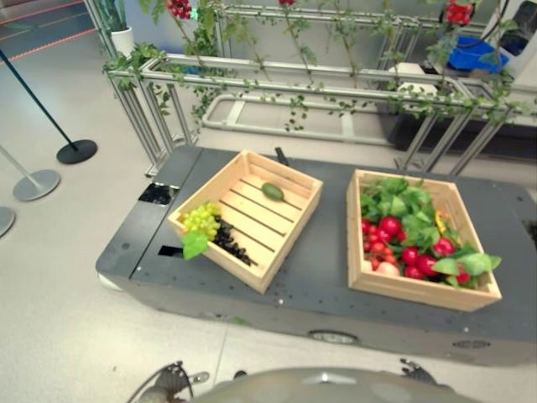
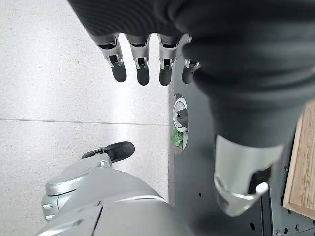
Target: Pick up the fruits from the basket on one side to the basket on the other side
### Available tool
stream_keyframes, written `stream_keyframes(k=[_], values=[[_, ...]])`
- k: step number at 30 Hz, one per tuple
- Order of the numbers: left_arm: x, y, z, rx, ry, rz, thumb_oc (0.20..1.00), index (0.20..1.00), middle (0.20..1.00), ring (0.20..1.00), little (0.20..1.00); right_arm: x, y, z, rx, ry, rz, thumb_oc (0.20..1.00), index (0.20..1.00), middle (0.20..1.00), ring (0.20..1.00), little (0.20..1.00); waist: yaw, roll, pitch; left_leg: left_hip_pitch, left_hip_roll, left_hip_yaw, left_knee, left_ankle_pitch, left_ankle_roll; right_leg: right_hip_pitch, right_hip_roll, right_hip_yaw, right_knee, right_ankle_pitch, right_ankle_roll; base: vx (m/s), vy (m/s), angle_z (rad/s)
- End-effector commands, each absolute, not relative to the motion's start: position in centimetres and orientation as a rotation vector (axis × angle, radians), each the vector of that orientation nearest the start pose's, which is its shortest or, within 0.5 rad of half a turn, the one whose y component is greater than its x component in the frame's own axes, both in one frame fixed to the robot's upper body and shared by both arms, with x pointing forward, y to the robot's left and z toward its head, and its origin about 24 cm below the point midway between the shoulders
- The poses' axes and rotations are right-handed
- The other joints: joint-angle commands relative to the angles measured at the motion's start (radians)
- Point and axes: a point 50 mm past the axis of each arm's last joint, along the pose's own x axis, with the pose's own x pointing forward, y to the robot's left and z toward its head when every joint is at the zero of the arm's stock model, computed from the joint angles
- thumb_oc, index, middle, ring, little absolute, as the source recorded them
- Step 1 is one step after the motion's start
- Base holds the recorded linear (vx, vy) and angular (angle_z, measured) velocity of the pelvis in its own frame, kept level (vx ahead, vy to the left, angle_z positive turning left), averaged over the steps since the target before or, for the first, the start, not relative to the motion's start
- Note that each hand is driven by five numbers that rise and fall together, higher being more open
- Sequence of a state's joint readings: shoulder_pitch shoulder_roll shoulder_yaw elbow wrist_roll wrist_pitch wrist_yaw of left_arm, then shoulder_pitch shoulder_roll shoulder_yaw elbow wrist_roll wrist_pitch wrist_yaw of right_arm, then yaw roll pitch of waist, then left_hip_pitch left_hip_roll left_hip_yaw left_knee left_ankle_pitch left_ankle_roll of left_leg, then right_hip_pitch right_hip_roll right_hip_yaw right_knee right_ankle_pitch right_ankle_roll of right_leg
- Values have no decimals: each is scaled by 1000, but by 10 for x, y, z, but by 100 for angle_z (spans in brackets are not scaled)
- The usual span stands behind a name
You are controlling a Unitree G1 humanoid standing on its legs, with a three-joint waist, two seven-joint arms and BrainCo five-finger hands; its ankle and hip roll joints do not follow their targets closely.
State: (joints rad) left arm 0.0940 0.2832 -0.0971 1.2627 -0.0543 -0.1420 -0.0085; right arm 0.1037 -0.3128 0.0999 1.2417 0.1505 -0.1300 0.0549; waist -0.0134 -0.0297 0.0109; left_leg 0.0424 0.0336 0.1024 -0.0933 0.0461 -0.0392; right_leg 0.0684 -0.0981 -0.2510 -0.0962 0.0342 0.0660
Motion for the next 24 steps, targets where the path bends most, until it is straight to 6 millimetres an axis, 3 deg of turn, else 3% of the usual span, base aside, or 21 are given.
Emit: stream_keyframes(k=[1,24], values=[[78,250,-159,250,1165,102,1000,1000,1000,1000,1000,78,-266,-153,-221,1171,-139,1000,1000,1000,1000,1000,-8,-5,37,55,-23,22,6,-93,0,26,10,-14,16,-63,50,0,0,0],[82,249,-157,250,1139,104,1000,1000,1000,1000,1000,76,-267,-154,-223,1178,-145,1000,1000,1000,1000,1000,-8,-8,33,57,-20,18,6,-91,-4,36,11,-24,12,-66,48,0,0,0]])
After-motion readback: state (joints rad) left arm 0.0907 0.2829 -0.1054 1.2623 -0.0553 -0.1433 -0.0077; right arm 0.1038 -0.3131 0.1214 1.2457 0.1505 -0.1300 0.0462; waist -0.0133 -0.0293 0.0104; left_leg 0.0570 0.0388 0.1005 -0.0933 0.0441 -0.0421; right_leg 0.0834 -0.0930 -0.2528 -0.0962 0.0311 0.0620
